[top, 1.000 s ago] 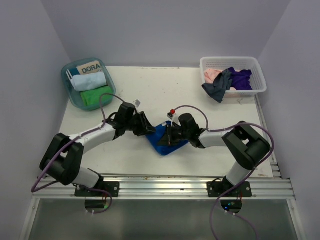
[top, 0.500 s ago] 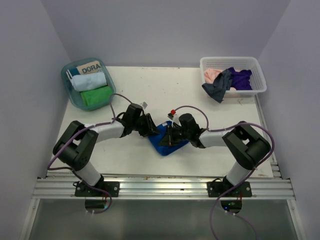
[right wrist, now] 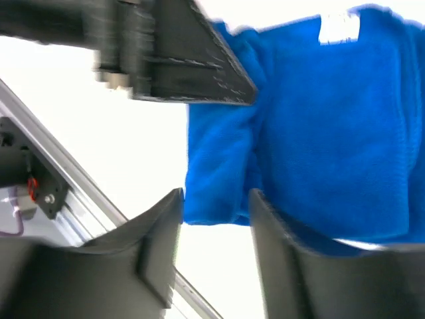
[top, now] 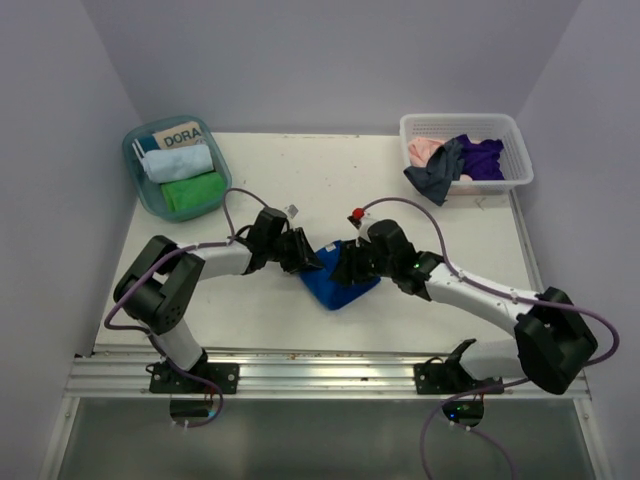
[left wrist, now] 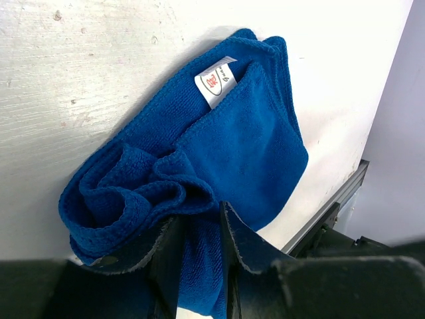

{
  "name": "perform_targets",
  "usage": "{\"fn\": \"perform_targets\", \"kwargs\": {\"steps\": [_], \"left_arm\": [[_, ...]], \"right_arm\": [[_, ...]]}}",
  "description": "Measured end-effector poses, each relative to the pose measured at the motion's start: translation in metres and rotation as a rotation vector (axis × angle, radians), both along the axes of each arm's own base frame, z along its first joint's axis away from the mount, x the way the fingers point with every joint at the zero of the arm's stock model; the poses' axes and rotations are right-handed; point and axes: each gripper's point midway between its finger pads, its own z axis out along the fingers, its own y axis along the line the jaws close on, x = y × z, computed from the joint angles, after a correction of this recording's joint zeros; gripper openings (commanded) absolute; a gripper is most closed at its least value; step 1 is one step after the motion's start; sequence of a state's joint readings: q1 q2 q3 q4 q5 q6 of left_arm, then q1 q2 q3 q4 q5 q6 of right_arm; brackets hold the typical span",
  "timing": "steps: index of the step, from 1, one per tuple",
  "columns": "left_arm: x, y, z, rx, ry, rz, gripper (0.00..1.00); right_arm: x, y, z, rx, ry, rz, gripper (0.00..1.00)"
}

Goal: Roll the towels

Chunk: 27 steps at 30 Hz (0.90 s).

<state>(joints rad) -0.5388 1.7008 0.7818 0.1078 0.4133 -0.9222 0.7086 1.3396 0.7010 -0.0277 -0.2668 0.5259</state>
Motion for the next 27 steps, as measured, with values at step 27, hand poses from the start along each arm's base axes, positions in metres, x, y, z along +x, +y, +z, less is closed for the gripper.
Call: {"fn": "perform_targets", "kwargs": {"steps": [27], "left_arm": [[-0.001, 0.000, 0.000, 0.002, -0.004, -0.007, 0.31]], "right_arm": [[-0.007, 0.022, -0.033, -0.409, -0.141, 0.141, 0.51]]}}
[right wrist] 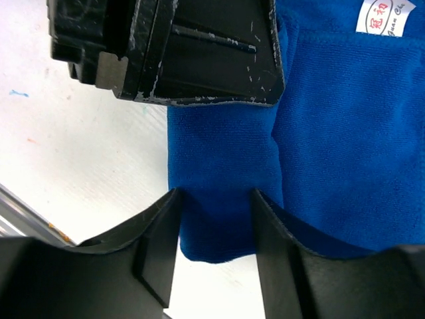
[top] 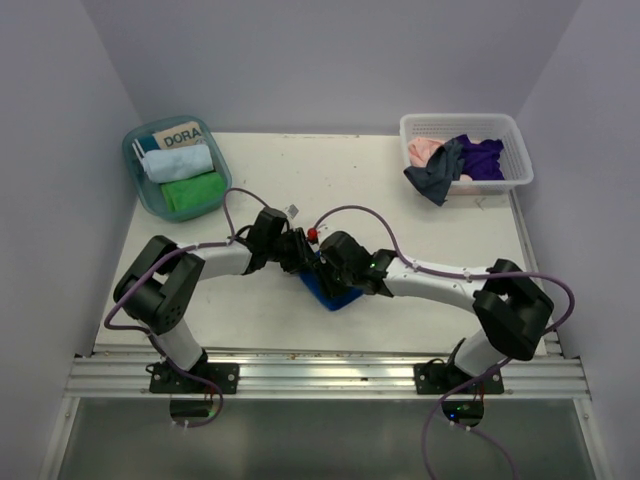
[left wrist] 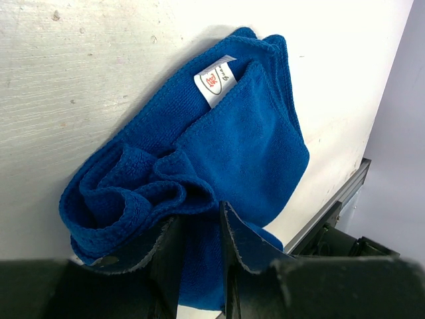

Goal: Roll the towels

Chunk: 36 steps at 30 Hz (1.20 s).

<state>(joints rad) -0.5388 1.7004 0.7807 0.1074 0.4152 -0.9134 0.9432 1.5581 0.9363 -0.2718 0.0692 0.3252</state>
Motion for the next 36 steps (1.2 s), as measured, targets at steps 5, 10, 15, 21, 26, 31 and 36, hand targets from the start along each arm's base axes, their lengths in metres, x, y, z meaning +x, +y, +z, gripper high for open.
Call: {"fn": "perform_targets", "kwargs": {"steps": [5, 10, 15, 21, 26, 31, 36], "left_arm": [[0.000, 0.000, 0.000, 0.001, -0.001, -0.001, 0.31], [0.000, 0.000, 0.000, 0.001, -0.001, -0.001, 0.31], [0.000, 0.000, 0.000, 0.008, 0.003, -0.006, 0.31], [-0.001, 0.001, 0.000, 0.012, 0.003, -0.008, 0.32], [-0.001, 0.002, 0.002, 0.016, 0.003, -0.007, 0.35], [-0.001, 0.006, 0.008, 0.016, 0.002, 0.000, 0.43], [0.001, 0.024, 0.023, 0.022, 0.010, 0.036, 0.55]], "right_arm": [[-0.003, 0.002, -0.007, -0.007, 0.007, 0.006, 0.57], [-0.007, 0.006, -0.010, -0.021, -0.003, 0.019, 0.65], [-0.012, 0.011, -0.020, -0.060, -0.031, 0.030, 0.65], [-0.005, 0.011, -0.030, -0.099, -0.077, -0.007, 0.55], [0.003, 0.007, -0.035, -0.128, -0.110, -0.059, 0.29], [0.005, 0.008, -0.034, -0.116, -0.126, -0.091, 0.00], [0.006, 0.013, -0.032, -0.066, -0.132, -0.101, 0.00]]}}
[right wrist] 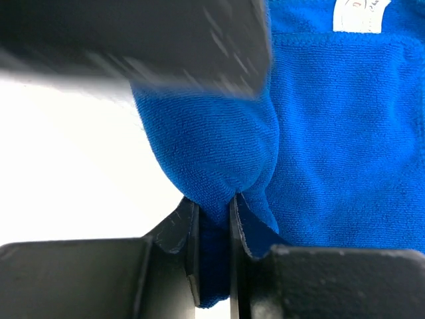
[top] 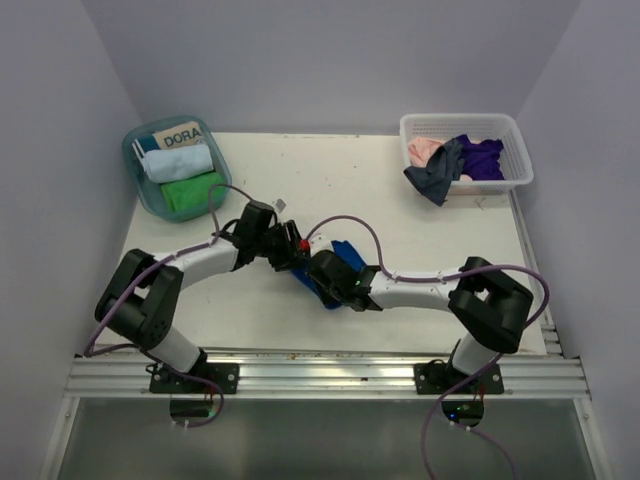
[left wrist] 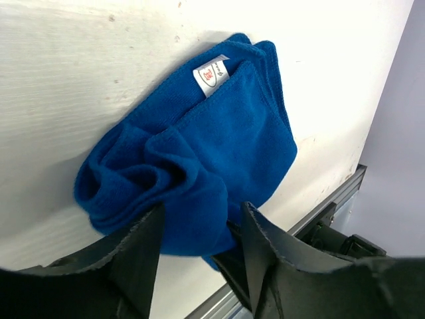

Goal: Roll the towels

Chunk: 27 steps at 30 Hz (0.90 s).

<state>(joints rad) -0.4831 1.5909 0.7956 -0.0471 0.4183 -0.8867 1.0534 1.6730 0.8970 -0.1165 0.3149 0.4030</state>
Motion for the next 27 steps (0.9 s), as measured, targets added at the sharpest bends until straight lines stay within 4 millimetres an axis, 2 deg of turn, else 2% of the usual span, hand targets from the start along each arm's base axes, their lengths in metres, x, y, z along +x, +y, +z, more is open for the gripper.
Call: {"fn": "perform_targets", "kwargs": {"steps": [4, 10, 18, 24, 27], "left_arm": [[0.005, 0.018, 0.018, 0.008, -0.016, 0.036, 0.69], [0.007, 0.031, 0.031, 0.018, -0.032, 0.055, 0.72], [-0.009, 0.032, 0.015, 0.013, 0.014, 0.037, 0.93], [-0.014, 0.027, 0.002, 0.003, 0.038, 0.014, 0.95], [-0.015, 0.021, -0.004, 0.000, 0.042, -0.002, 0.93]], "right_arm": [[-0.001, 0.001, 0.001, 0.071, 0.016, 0.000, 0.00], [-0.002, 0.001, 0.004, 0.239, 0.101, -0.008, 0.00], [-0.001, -0.001, 0.009, 0.505, 0.278, -0.037, 0.00], [-0.014, 0.006, 0.011, 0.638, 0.406, -0.012, 0.00], [-0.017, 0.006, 0.012, 0.703, 0.455, -0.014, 0.00]]}}
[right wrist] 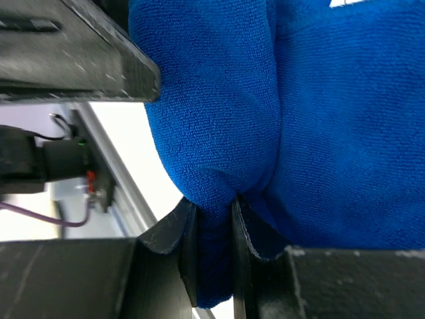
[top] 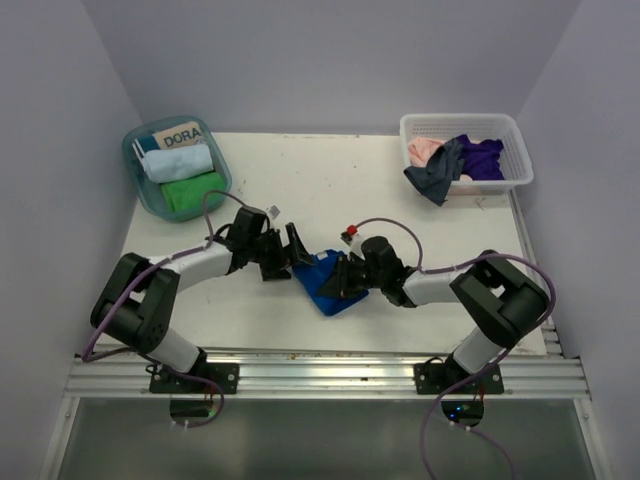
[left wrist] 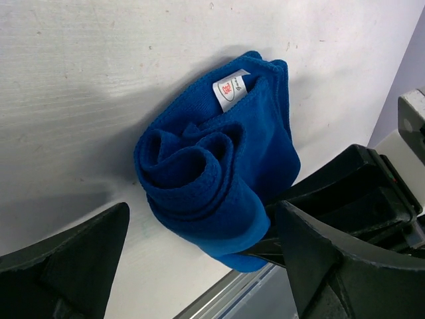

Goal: Roll the towels

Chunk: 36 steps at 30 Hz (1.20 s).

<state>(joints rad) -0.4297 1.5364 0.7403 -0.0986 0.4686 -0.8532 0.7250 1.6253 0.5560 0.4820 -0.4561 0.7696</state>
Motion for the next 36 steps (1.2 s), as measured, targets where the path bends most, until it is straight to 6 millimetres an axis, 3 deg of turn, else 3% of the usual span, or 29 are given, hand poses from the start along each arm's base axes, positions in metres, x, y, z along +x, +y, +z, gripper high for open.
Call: {"fn": "perform_targets", "kwargs": {"steps": [8, 11, 13, 15, 16, 18, 20, 23, 27, 36], "left_arm": [[-0.005, -0.009, -0.020, 0.018, 0.032, -0.027, 0.72], [-0.005, -0.012, -0.022, 0.018, 0.033, -0.034, 0.60], [-0.004, -0.014, -0.023, 0.016, 0.035, -0.035, 0.45], [-0.003, -0.016, -0.022, 0.013, 0.037, -0.029, 0.31], [-0.002, -0.017, -0.021, 0.013, 0.036, -0.029, 0.26], [0.000, -0.018, -0.019, 0.017, 0.036, -0.027, 0.17], [0.001, -0.018, -0.017, 0.023, 0.041, -0.025, 0.16], [0.001, -0.019, -0.015, 0.034, 0.051, -0.021, 0.15], [-0.002, -0.016, -0.016, 0.053, 0.075, -0.005, 0.15], [-0.005, -0.012, -0.016, 0.073, 0.102, 0.032, 0.16]], "right_arm": [[-0.001, -0.003, 0.000, 0.100, 0.082, -0.013, 0.00], [-0.003, -0.002, -0.001, 0.109, 0.096, -0.003, 0.00], [-0.002, -0.002, -0.002, 0.106, 0.098, -0.002, 0.00], [-0.001, -0.001, -0.002, 0.088, 0.099, 0.006, 0.13], [0.000, -0.001, -0.003, 0.071, 0.098, 0.010, 0.26], [0.001, -0.002, -0.002, 0.033, 0.088, 0.018, 0.38], [0.003, -0.004, 0.001, -0.018, 0.054, 0.017, 0.49], [0.006, -0.009, 0.008, -0.112, -0.008, 0.011, 0.56], [0.005, -0.015, 0.024, -0.273, -0.130, 0.010, 0.58], [-0.004, 0.002, 0.061, -0.576, -0.451, 0.036, 0.59]]}}
